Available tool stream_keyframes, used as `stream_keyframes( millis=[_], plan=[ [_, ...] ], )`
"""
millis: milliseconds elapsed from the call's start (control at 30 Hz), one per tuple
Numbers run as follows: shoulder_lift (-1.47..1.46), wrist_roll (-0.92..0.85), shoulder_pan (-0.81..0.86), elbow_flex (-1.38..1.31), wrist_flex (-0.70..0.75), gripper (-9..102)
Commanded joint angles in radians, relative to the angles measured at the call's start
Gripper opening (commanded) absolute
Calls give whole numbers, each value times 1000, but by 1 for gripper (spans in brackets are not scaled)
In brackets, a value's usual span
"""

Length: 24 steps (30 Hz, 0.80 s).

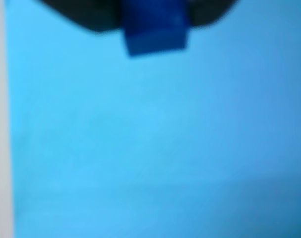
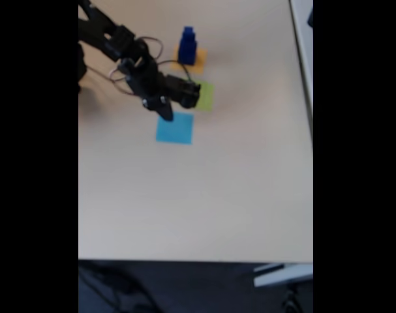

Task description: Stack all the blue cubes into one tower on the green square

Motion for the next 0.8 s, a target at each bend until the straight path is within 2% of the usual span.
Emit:
stream_keyframes(
  millis=[0,767],
  plan=[
    [-6,12,-2,-5,-29,0],
    [-48,28,2,31,-95,0]
  ],
)
